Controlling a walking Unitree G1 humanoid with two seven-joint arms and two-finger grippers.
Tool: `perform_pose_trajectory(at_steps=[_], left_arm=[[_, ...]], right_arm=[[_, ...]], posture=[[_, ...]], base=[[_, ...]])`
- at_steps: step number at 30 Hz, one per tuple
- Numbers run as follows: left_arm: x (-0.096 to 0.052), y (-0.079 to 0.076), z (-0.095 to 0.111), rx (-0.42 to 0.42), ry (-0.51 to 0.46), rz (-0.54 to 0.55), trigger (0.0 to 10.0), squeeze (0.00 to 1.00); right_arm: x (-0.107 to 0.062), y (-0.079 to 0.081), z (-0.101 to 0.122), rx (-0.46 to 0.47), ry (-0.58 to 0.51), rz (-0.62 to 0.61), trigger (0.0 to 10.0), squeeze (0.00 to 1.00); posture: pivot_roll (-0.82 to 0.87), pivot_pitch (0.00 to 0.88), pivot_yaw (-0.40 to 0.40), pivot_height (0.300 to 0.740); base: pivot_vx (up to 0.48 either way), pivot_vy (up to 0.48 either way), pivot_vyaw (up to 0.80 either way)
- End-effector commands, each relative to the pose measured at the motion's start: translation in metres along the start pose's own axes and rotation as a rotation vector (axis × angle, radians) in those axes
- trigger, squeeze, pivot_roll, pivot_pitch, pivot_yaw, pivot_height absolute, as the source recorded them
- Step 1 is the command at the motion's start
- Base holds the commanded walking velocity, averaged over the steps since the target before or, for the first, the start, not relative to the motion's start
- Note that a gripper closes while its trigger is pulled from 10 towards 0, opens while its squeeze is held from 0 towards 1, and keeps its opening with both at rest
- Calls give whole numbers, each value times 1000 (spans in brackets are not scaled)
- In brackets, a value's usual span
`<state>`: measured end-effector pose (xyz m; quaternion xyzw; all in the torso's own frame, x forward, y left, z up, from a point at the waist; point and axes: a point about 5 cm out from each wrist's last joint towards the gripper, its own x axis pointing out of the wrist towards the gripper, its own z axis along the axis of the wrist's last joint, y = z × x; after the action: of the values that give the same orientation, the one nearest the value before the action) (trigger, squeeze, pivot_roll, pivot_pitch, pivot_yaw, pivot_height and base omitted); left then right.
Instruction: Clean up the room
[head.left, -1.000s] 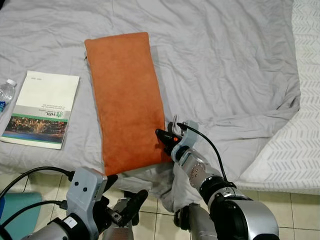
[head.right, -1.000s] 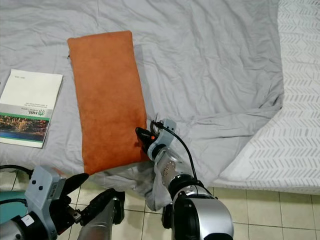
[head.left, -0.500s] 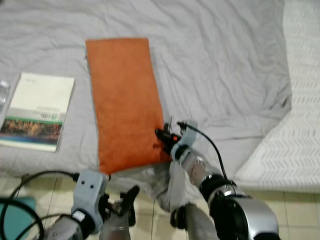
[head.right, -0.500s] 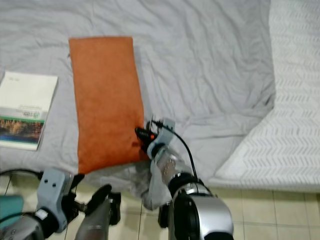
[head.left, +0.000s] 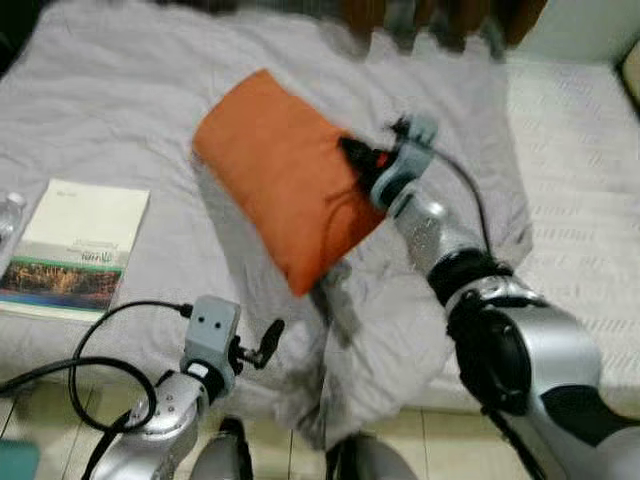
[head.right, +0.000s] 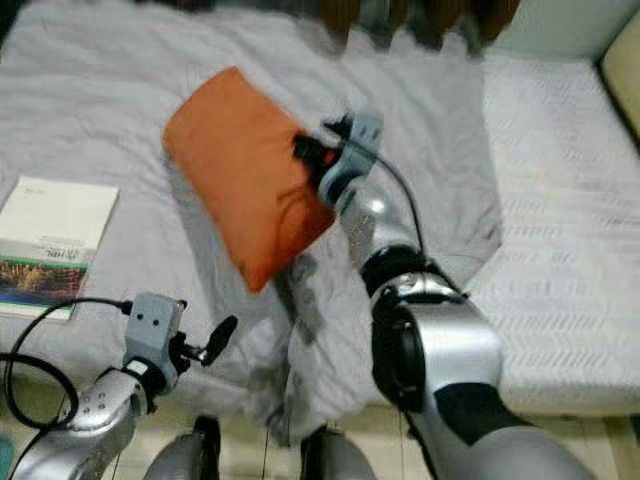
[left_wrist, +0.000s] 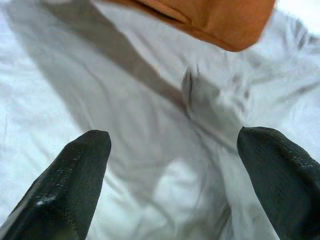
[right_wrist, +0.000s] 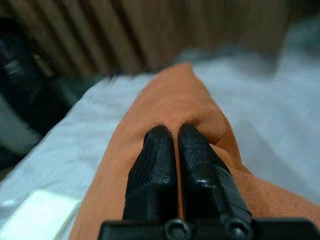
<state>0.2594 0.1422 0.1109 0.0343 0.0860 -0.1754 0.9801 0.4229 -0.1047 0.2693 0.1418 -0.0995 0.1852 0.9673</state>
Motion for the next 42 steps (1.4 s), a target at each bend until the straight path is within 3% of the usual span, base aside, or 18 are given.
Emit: perform_pose_trajectory(at_steps=[1,4,11,13,14,17,18,19,22,23,28,29,32,33,35,38,40,42], left_arm=[[6,-4,-12,-6,15,-3,10000,0],[10,-6,-11,-23,-53,14,10000,0],[15,-15,4,-35,-176,-55,10000,0],[17,-17,6,-24,-186,-66,10000,0],[19,-20,10,-14,-205,-72,10000,0],[20,-21,13,-12,-224,-67,10000,0],[18,-20,14,-9,-234,-62,10000,0],[18,-20,14,-9,-234,-62,10000,0],[14,-21,13,7,-231,-70,10000,0],[14,-21,13,7,-231,-70,10000,0],[6,-14,9,37,-215,-44,10000,0],[6,-14,9,37,-215,-44,10000,0],[-10,-5,7,53,-207,14,10000,0],[-10,-5,7,53,-207,14,10000,0],[-19,-1,3,56,-193,40,10000,0],[-29,13,-15,57,-138,147,10000,0],[-32,13,-19,52,-125,149,10000,0],[-32,10,-22,56,-118,142,10000,0]], right_arm=[[2,-12,48,-136,-166,-47,0,0],[-12,-42,58,-278,-197,-147,0,0],[-46,-93,64,-456,-232,-315,0,0],[-52,-99,65,-481,-240,-349,0,0],[-66,-113,61,-514,-254,-416,0,0],[-82,-121,52,-564,-283,-464,0,0],[-104,-121,45,-624,-340,-512,0,0],[-104,-121,45,-624,-340,-512,0,0],[-136,-110,31,-659,-358,-539,0,0],[-136,-110,31,-659,-358,-539,0,0],[-195,-89,14,-667,-339,-590,0,0],[-195,-89,14,-667,-339,-590,0,0],[-240,-70,-20,-671,-199,-570,0,0],[-240,-70,-20,-671,-199,-570,0,0],[-264,-60,-38,-682,-97,-537,0,0],[-304,-61,-76,-666,103,-498,0,0],[-307,-61,-82,-640,140,-498,0,0],[-298,-57,-86,-584,152,-476,0,0]], posture=[[150,0,-126,740],[137,0,-113,740],[106,0,-89,740],[104,0,-89,740],[97,0,-97,740],[93,0,-97,740],[80,0,-89,740],[80,0,-89,740],[49,0,-74,740],[49,0,-74,740],[2,0,-36,740],[2,0,-36,740],[-7,0,-7,740],[-7,0,-7,740],[-11,0,-2,740],[-9,0,2,740],[-9,0,2,740],[-8,0,3,740]], base=[[0,0,0],[0,0,0],[0,0,0],[0,0,0],[0,0,0],[0,0,0],[0,0,0],[0,0,0],[0,0,0],[0,0,0],[0,0,0],[0,0,0],[0,0,0],[0,0,0],[0,0,0],[0,0,0],[0,0,0],[0,0,0]])
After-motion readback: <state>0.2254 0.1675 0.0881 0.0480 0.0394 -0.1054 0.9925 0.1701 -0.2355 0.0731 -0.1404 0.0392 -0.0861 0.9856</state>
